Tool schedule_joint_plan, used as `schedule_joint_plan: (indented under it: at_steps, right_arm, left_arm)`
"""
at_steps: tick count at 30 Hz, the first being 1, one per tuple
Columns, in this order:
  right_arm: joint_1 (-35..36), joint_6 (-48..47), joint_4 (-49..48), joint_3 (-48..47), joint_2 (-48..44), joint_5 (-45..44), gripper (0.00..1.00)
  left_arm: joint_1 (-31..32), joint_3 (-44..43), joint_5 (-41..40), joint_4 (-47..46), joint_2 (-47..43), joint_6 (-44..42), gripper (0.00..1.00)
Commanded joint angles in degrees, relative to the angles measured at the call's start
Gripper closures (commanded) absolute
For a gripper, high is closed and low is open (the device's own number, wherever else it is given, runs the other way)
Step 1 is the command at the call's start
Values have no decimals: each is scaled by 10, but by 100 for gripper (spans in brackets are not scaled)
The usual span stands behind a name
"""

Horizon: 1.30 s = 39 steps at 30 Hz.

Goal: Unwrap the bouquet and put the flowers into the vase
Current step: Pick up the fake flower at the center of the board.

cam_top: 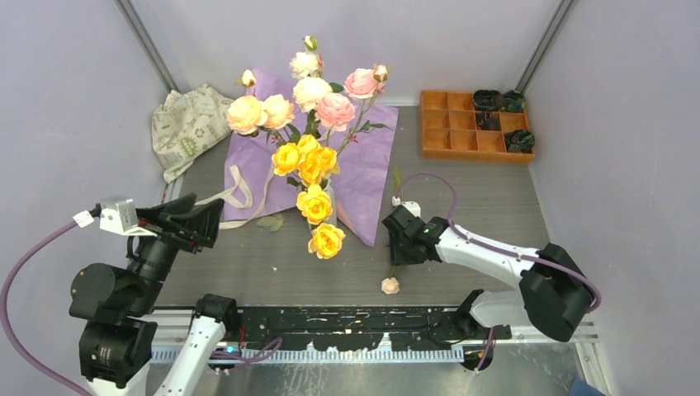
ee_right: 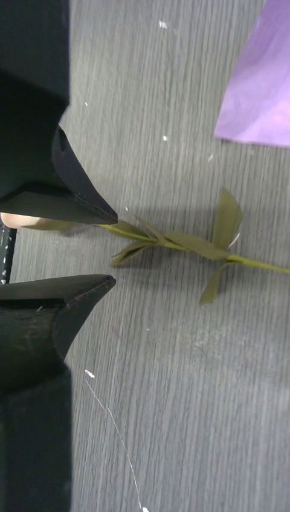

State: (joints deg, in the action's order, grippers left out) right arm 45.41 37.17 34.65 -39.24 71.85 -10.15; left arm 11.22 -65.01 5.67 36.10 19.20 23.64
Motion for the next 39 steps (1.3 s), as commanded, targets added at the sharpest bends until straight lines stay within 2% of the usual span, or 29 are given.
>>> schedule_joint_plan:
  at_steps: [1, 12, 17, 20, 25, 32, 36, 39]
  right_arm:
    - [3, 28, -46, 12, 25, -17, 58]
    - [4, 45, -127, 10, 100, 15, 60]
    - [4, 44, -127, -7, 123, 28, 92]
    - [7, 47, -113, -18, 111, 23, 99]
    - [9, 97, -62, -33, -4, -27, 99]
    - [22, 238, 34, -62, -257, -142, 99]
    - [22, 329, 82, -60, -354, -221, 99]
    - [23, 389, 75, -50, -389, -271, 99]
  left_arm:
    - [-2, 3, 15, -41, -3, 7, 33]
    - [-2, -3, 10, -33, -6, 1, 33]
    - [-2, 5, 16, -45, -2, 5, 33]
    - [-2, 8, 18, -46, -1, 5, 33]
    - [-2, 11, 15, -46, -4, 3, 33]
    - [-2, 14, 22, -53, -4, 7, 33]
    - [-2, 14, 29, -57, -3, 12, 33]
    - [-2, 13, 31, -58, -5, 14, 33]
